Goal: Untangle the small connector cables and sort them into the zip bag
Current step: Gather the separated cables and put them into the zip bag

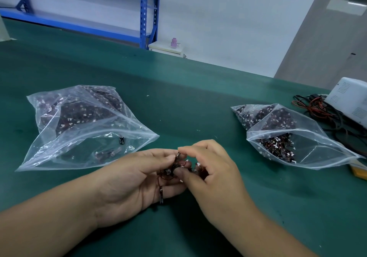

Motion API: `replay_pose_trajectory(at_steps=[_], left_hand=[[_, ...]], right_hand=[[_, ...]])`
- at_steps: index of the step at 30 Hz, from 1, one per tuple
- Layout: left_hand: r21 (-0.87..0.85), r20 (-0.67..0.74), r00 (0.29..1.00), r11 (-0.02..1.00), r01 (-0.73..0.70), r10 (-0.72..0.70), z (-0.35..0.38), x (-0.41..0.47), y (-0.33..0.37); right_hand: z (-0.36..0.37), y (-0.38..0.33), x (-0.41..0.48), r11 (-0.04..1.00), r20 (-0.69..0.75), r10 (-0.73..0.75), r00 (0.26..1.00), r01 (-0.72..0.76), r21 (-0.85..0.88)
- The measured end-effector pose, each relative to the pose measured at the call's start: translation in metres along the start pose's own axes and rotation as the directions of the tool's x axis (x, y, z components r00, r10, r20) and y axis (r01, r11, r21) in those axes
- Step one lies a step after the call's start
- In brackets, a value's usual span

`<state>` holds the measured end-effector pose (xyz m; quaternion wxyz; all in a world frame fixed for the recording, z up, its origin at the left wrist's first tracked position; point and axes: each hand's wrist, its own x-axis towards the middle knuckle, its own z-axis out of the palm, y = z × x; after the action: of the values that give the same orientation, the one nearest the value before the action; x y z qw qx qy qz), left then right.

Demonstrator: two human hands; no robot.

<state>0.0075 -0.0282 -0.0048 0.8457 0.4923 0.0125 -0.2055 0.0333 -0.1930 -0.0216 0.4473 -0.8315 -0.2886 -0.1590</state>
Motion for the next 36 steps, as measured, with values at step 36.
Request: replay_pose_trajectory(at_steps=[36], left_hand=[[-0.086,-0.202,0.978,0.996,0.030,-0.047,-0.008,-0.001,0.005]], right_hand=[[-0.029,0.007,0.024,0.572,0.154,0.682,0.715,-0.652,0.497]])
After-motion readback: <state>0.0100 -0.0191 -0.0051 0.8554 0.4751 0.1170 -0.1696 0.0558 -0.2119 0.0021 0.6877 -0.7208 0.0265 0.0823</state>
